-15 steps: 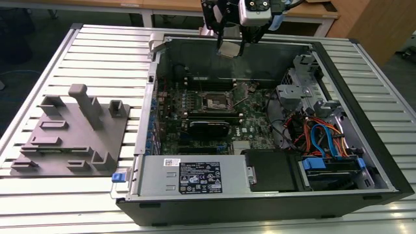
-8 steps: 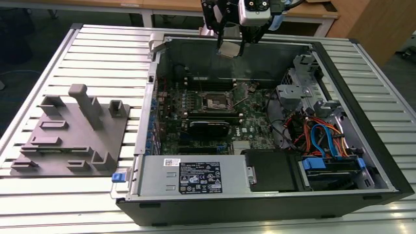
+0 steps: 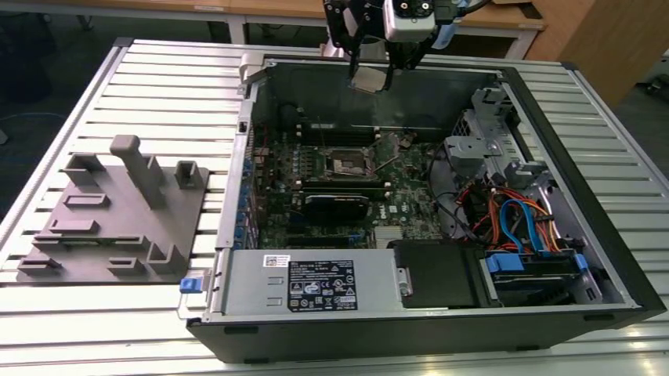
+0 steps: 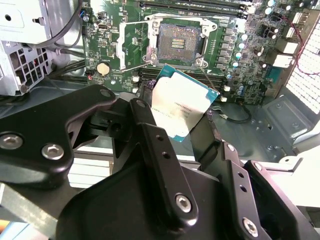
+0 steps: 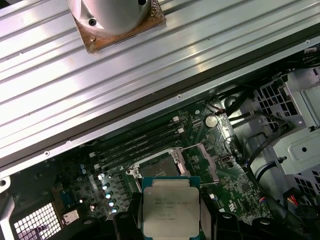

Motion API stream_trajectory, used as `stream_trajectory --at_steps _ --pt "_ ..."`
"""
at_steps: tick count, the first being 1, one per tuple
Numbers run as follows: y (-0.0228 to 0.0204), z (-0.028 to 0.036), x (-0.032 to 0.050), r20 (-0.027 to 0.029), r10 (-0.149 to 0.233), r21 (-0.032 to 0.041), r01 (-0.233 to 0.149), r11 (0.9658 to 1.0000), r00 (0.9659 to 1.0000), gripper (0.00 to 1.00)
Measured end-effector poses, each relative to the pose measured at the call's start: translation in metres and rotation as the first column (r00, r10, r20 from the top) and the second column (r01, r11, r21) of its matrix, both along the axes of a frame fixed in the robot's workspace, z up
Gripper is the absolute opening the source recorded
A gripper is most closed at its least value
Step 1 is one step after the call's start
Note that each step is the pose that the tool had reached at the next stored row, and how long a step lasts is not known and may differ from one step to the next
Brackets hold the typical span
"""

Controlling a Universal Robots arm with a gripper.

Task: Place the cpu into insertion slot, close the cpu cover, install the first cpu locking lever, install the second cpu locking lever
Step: 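Place the cpu into insertion slot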

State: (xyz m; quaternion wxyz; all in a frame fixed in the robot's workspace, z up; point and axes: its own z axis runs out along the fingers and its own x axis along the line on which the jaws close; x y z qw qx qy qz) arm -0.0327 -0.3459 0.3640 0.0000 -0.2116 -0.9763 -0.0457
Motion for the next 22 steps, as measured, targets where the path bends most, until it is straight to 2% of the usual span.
stream_trajectory --at_steps 7,15,22 --pt "0.0 -0.0001 0.0 0.0001 -0.013 0.0001 0.013 0.9999 0.9999 0.54" --pt "0.0 -0.0001 0.0 0.0 -0.05 0.0001 0.05 0.9988 0.9988 0.54" --pt "0.0 -0.0001 0.0 0.0 -0.054 0.0 0.054 0.9986 0.9986 0.54"
